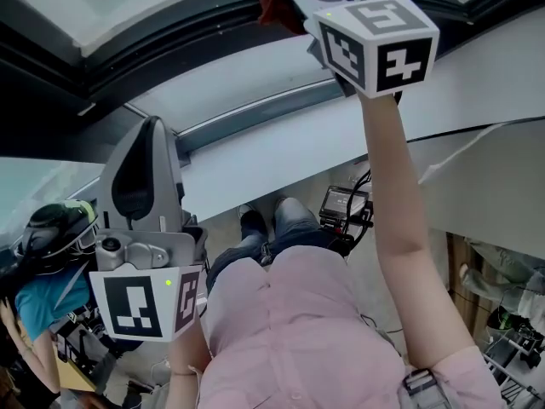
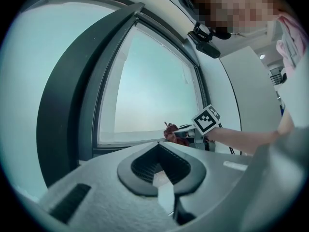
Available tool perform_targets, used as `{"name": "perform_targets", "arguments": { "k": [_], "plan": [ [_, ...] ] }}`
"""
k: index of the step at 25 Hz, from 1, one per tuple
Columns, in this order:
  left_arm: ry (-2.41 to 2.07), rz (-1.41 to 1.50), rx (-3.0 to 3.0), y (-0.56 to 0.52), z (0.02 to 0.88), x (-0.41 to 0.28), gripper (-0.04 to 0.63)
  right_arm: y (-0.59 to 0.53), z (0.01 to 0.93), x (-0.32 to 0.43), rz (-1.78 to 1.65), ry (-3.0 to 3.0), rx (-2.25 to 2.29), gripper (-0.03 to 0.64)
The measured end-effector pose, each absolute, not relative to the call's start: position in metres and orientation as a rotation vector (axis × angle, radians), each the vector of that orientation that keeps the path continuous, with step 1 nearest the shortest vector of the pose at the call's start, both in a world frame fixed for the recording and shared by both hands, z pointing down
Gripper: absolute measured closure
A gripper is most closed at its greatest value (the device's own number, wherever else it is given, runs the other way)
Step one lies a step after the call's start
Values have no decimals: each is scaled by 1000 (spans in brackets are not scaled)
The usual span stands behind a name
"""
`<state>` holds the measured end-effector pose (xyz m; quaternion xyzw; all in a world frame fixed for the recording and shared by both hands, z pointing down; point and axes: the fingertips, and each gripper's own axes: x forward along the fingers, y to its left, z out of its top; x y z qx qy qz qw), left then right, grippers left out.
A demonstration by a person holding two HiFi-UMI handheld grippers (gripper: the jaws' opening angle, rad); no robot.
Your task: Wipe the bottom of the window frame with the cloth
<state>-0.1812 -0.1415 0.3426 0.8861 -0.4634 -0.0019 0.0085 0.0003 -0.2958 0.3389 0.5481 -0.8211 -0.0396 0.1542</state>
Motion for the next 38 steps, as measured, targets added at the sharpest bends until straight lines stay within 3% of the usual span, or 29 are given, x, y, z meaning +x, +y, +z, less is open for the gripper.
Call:
{"name": "perform_targets", "arguments": {
  "k": [18, 26, 38],
  "plan": [
    [-1489, -40, 2775, -129, 328, -197, 597, -239, 275, -41, -231, -2645, 1562, 535],
    [-1501, -62, 2779, -129, 326, -215, 597, -221, 264, -111, -382, -2712, 1516, 535],
    [-1520, -43, 2733, -139, 335, -230, 601, -222, 321, -239, -297, -2732, 1260, 535]
  ]
}}
